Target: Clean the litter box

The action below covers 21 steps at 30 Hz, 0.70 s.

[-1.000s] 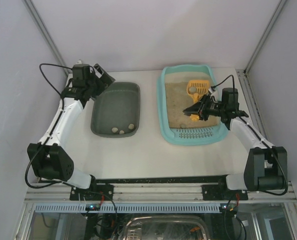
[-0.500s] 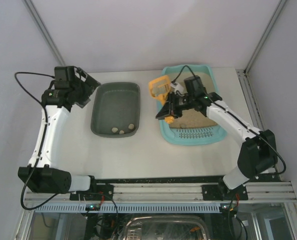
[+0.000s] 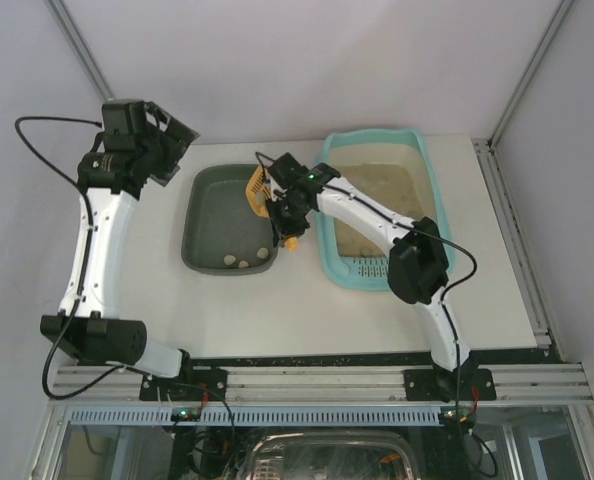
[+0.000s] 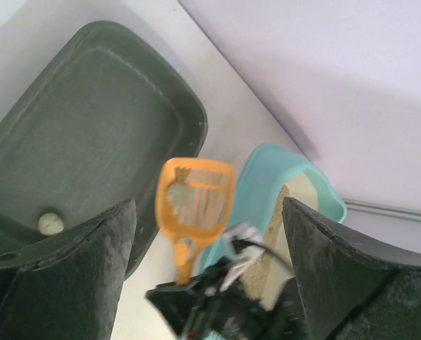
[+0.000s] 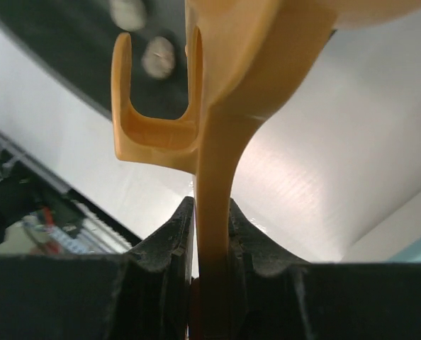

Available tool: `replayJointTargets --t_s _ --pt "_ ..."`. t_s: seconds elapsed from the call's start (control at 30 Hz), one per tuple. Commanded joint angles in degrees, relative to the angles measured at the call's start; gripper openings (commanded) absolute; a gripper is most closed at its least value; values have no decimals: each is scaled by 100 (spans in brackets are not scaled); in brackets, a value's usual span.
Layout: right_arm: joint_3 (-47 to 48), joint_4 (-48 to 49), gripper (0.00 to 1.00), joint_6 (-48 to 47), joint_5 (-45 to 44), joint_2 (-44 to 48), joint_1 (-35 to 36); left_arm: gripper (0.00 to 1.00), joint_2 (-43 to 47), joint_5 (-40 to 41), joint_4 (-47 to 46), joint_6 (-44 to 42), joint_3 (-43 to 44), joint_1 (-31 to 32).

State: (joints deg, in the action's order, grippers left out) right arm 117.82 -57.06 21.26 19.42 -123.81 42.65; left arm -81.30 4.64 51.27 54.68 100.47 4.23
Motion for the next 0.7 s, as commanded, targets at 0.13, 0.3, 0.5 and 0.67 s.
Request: replayJointTargets --t_s 0.13,0.3,0.5,0.67 --pt "470 -941 0 -644 -2348 -469 794 87 -799 -54 150 56 1676 -24" --pt "472 -1008 0 -803 -3618 -572 1326 86 -884 72 456 79 1990 -378" --pt "561 -1068 0 -939 -4740 -692 1868 85 -739 364 790 84 2069 -903" --pt "473 -1051 0 -984 -5357 -651 1985 85 -815 437 794 2 2263 -1036"
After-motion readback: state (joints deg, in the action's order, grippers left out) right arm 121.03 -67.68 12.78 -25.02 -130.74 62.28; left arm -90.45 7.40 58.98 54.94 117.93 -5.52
